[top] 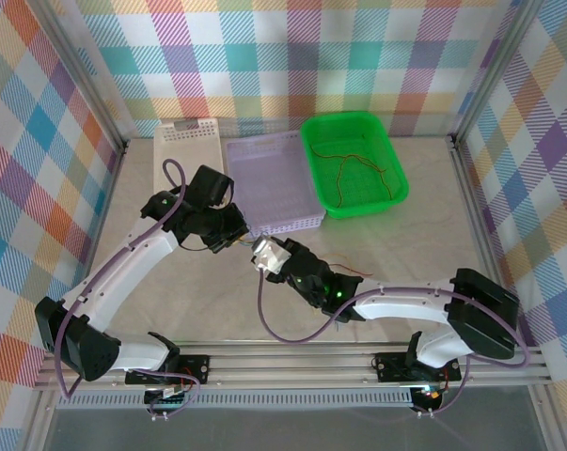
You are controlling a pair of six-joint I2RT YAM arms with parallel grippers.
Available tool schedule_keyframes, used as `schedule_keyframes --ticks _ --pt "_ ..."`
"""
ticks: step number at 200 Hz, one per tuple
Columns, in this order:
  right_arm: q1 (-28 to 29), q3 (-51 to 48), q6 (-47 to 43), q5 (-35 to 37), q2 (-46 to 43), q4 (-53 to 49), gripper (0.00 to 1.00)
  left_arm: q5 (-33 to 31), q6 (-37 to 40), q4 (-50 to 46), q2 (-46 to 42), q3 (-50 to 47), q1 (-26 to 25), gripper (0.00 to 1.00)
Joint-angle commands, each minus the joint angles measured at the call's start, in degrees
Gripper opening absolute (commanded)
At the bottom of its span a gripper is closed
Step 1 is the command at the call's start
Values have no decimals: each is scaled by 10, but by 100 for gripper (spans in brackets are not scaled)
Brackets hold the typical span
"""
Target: Untangle the cables
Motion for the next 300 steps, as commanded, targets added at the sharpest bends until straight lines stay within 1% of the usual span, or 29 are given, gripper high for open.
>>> schedule_keyframes --ticks 1,20,45,55,73,92,104,112,125,129,139,146,159,166,194,207,235,261,300 --pt "-6 3 31 -9 -56 -12 0 10 18 -16 -9 5 -6 2" --pt "-13 -6 61 -45 -102 -64 0 5 29 -26 -4 11 -1 9" --pt "-36 -9 111 -139 -171 -155 0 5 37 -28 -5 9 10 14" --pt "-46 -6 124 -175 -195 -188 0 8 39 -26 -4 10 13 18" --pt "-53 -2 131 -202 -223 -217 0 17 41 -21 -2 12 19 28" --pt "-57 4 136 -210 -229 -232 0 23 40 -13 -3 13 23 30" --pt "-59 6 139 -194 -230 -233 0 23 42 -10 -2 16 27 30" --pt "-65 7 143 -189 -234 -232 0 20 43 -10 -4 16 27 29" --pt "-78 8 151 -167 -249 -226 0 17 45 -3 -10 9 28 22" --pt "-87 10 157 -165 -256 -226 0 15 44 -2 -12 7 29 19" --pt "-113 14 179 -170 -277 -229 0 10 46 3 -17 0 29 6" --pt "-131 20 194 -168 -291 -233 0 6 46 4 -21 -5 30 0" --pt "-164 39 207 -182 -313 -257 0 0 46 8 -27 -14 33 0" --pt "-177 51 229 -181 -319 -268 0 -2 47 11 -28 -18 35 0" --pt "-207 114 226 -158 -326 -312 0 -9 50 19 -33 -28 44 0" --pt "-221 147 223 -157 -316 -325 0 -15 54 24 -37 -32 46 0" --pt "-265 238 216 -164 -263 -356 0 -20 71 43 -55 -42 46 0" --pt "-324 334 218 -195 -202 -385 0 -28 95 53 -76 -50 47 0" --pt "-386 467 222 -219 -102 -405 0 -39 131 82 -123 -82 47 0"
